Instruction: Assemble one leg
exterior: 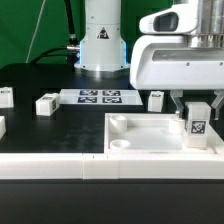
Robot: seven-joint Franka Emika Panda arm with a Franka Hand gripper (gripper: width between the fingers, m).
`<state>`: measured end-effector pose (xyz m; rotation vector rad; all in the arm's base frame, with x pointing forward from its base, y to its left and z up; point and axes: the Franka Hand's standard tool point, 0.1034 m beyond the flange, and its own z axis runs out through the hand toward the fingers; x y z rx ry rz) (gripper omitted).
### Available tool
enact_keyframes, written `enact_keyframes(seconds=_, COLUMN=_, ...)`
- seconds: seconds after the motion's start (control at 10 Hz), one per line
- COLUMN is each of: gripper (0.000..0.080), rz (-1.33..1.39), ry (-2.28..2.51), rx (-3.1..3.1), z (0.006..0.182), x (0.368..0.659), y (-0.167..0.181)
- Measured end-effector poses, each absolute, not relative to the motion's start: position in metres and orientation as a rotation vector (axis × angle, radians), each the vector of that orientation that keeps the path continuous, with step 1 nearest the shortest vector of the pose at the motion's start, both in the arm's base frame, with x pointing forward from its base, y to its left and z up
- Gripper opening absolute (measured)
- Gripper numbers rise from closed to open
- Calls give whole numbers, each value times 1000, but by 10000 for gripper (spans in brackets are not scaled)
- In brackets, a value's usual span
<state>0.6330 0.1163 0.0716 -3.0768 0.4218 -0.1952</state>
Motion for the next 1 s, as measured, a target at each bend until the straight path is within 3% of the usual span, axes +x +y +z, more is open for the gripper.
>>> enact_keyframes(seconds=0.5, gripper=291, rz=-150, ry=1340, rx=-2749, z=72, x=631, y=118)
enact_keyframes(seconds=1.0, gripper=292, rz=-78, ry=1968, rx=-2309, z=72, x=630, y=117)
